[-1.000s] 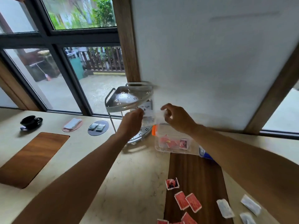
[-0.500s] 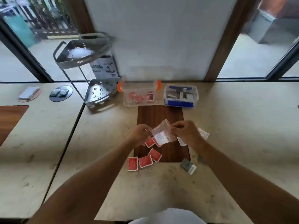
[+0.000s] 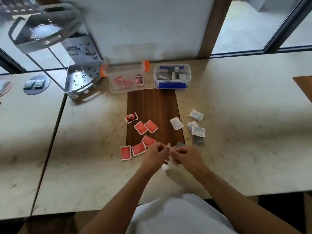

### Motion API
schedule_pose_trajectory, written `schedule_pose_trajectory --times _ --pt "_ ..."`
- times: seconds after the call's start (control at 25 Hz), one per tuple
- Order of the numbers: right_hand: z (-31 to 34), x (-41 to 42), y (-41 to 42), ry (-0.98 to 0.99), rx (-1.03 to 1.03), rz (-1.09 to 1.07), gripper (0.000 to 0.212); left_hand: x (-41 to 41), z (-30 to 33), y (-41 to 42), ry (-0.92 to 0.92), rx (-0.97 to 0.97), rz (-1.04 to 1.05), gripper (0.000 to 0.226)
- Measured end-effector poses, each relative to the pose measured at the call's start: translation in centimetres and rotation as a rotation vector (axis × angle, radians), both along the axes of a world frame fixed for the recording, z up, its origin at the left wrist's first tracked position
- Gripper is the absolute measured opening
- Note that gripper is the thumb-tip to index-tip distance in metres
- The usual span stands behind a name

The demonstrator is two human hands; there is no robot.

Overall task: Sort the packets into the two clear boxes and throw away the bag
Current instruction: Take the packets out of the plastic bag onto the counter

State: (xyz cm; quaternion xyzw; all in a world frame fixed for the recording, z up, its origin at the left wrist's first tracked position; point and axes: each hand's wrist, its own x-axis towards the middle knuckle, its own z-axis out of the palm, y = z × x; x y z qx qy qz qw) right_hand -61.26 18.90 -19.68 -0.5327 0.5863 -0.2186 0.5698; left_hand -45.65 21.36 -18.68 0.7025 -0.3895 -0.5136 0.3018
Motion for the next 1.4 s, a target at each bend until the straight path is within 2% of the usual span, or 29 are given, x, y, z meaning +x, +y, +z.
schedule_pose_trajectory --times 0.2,0.48,0.76,0.88,0.96,1.08,1.28,1.4 --pt "-0.6 -0.2 1.5 -0.017 0.048 0.023 0.016 -0.7 -0.2 2.4 -0.038 -0.078 0.047 0.018" --pt "-1.1 -0.4 2.2 0.109 -0.034 0.121 0.012 -1.4 -1.1 3.8 -0.061 0.000 0.115 0.012" --pt "-0.6 -0.5 1.1 0.042 0.003 0.108 0.011 -1.1 -1.1 3.4 -0.027 -0.014 0.115 0.018" --pt "-0.1 -0.9 0.9 -0.077 0.114 0.106 0.005 -0.8 -1.3 3.4 -0.001 0.022 0.073 0.018" --pt "0.2 -1.0 0.7 -0.100 0.145 0.122 0.011 -0.5 -1.2 3.4 0.012 0.048 0.044 0.016" --pt "0.1 -1.0 0.7 -0.064 0.133 0.160 0.008 -0.5 -0.8 3.1 -0.022 0.095 -0.002 0.019" --pt "-0.3 -0.9 0.8 0.023 0.029 0.226 0.009 -0.9 -0.7 2.7 -0.223 0.108 -0.250 0.025" --pt "-0.6 -0.6 1.1 0.124 -0.036 0.225 0.010 -1.5 -0.8 2.6 -0.274 0.048 -0.215 0.026"
